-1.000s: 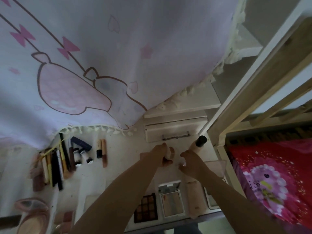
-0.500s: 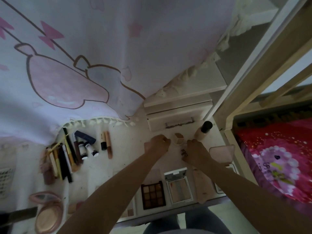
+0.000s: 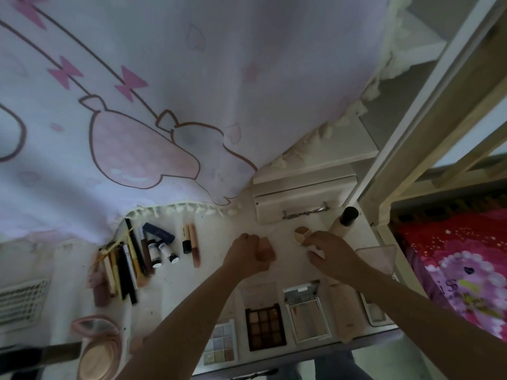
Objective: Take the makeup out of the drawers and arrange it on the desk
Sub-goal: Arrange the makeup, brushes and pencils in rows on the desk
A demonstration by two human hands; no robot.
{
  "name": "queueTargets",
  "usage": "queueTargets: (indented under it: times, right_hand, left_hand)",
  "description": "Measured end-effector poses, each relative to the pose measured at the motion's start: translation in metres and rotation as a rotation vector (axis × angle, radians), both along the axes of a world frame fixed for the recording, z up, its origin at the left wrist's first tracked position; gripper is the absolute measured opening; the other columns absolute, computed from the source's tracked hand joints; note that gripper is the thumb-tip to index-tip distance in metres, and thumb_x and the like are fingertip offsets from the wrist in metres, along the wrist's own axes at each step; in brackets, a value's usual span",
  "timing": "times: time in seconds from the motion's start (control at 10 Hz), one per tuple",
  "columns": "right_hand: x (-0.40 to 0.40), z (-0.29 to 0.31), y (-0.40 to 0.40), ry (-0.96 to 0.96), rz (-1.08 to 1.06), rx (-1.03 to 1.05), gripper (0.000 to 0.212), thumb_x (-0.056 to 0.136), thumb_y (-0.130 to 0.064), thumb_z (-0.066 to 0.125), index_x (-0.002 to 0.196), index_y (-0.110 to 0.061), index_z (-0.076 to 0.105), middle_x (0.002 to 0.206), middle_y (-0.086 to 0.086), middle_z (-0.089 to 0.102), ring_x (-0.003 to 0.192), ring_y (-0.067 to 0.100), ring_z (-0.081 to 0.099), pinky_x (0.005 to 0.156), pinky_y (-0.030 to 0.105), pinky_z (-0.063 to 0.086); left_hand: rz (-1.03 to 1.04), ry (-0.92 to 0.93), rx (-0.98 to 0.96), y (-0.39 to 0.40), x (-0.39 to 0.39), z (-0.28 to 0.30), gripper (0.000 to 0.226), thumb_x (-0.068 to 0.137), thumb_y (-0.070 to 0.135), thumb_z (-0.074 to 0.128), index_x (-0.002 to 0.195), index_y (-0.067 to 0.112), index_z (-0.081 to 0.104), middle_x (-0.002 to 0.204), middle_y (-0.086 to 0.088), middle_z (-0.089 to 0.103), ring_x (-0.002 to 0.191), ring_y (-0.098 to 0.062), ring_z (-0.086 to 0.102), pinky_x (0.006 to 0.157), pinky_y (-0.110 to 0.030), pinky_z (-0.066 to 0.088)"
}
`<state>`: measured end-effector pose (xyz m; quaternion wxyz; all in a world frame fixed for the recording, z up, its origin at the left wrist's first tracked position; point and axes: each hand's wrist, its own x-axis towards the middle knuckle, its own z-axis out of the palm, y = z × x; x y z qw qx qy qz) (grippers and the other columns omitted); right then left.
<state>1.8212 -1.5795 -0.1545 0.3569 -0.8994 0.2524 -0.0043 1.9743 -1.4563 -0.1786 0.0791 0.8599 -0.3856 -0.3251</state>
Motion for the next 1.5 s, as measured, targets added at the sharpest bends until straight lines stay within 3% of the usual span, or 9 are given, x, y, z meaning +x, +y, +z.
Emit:
queueTargets:
  times: [0.1,0.2,0.3,0.5,0.7,1.0,1.2,1.4,1.5]
  right_hand:
    - [0.007,0.024,0.008,-0.097,0.034,0.088,0.041,0.075,-0.023,0.063,0.107,0.002,0.063,0.108,0.018,0.061,0.099,0.013,0.052,0.086,0.018,0.037]
    - [0.014,0.054,0.017,-0.166,0.137,0.189,0.047,0.077,-0.012,0.071,0.12,-0.004,0.055,0.115,-0.003,0.047,0.106,0.007,0.046,0.085,0.009,0.041]
    - [0.015,0.076,0.024,-0.207,0.155,0.305,0.044,0.075,-0.007,0.071,0.117,-0.006,0.057,0.104,-0.019,0.046,0.096,-0.004,0.05,0.079,0.001,0.044]
    - [0.011,0.104,0.036,-0.274,0.207,0.282,0.038,0.06,-0.016,0.078,0.095,-0.003,0.069,0.085,-0.018,0.059,0.079,-0.013,0.059,0.074,0.004,0.048]
    - [0.013,0.103,0.041,-0.253,0.108,0.346,0.024,0.072,0.002,0.07,0.095,-0.003,0.07,0.076,-0.015,0.062,0.066,-0.014,0.06,0.064,0.001,0.046]
    - [0.052,0.074,0.032,-0.16,-0.249,0.748,0.037,0.096,-0.024,0.038,0.078,0.001,0.059,0.071,0.009,0.061,0.054,0.009,0.063,0.055,0.018,0.054]
    - [0.086,0.027,0.029,0.12,-0.209,0.449,0.038,0.098,-0.031,0.031,0.076,-0.01,0.054,0.082,0.006,0.061,0.064,0.008,0.052,0.06,0.025,0.042]
    - [0.089,-0.017,0.02,0.342,-0.245,0.338,0.041,0.094,-0.043,0.033,0.066,-0.022,0.055,0.086,0.002,0.068,0.081,0.021,0.066,0.093,0.038,0.048]
    - [0.091,-0.034,0.017,0.408,-0.243,0.285,0.041,0.095,-0.04,0.03,0.08,-0.014,0.058,0.098,0.01,0.069,0.094,0.028,0.064,0.098,0.046,0.042]
  left_hand:
    - [0.099,0.173,-0.269,0.008,-0.007,0.031,0.053,0.068,0.03,0.07,0.114,0.006,0.057,0.098,-0.002,0.053,0.097,-0.018,0.052,0.074,-0.013,0.043]
    - [0.227,0.339,-0.521,0.023,-0.018,0.063,0.043,0.075,0.001,0.07,0.116,0.005,0.056,0.102,0.0,0.055,0.092,-0.006,0.06,0.07,-0.002,0.047]
    - [0.267,0.48,-0.682,0.038,-0.023,0.087,0.042,0.072,-0.009,0.069,0.103,0.016,0.054,0.097,0.008,0.058,0.084,0.013,0.062,0.077,-0.004,0.048]
    - [0.33,0.611,-0.788,0.058,-0.031,0.11,0.053,0.064,-0.017,0.07,0.094,0.023,0.054,0.096,0.006,0.062,0.08,0.008,0.066,0.079,-0.01,0.051]
    - [0.358,0.656,-0.788,0.071,-0.034,0.116,0.054,0.064,-0.02,0.069,0.093,0.024,0.055,0.097,0.009,0.062,0.079,0.008,0.066,0.084,-0.014,0.052]
    - [0.422,0.679,-0.6,0.068,-0.02,0.091,0.058,0.077,-0.02,0.056,0.131,-0.004,0.041,0.118,-0.012,0.057,0.086,-0.006,0.062,0.069,-0.012,0.055]
    - [0.416,0.53,-0.313,0.041,-0.012,0.043,0.059,0.078,-0.004,0.065,0.133,0.004,0.043,0.128,-0.016,0.054,0.114,-0.028,0.056,0.096,-0.032,0.046]
    - [0.302,0.364,-0.069,0.03,-0.005,0.003,0.022,0.083,0.01,0.062,0.082,0.027,0.049,0.079,0.007,0.047,0.087,-0.015,0.051,0.086,-0.023,0.042]
    - [0.35,0.419,-0.003,0.023,-0.008,-0.001,0.028,0.086,0.016,0.059,0.11,0.002,0.056,0.109,-0.008,0.058,0.107,-0.024,0.055,0.089,-0.025,0.042]
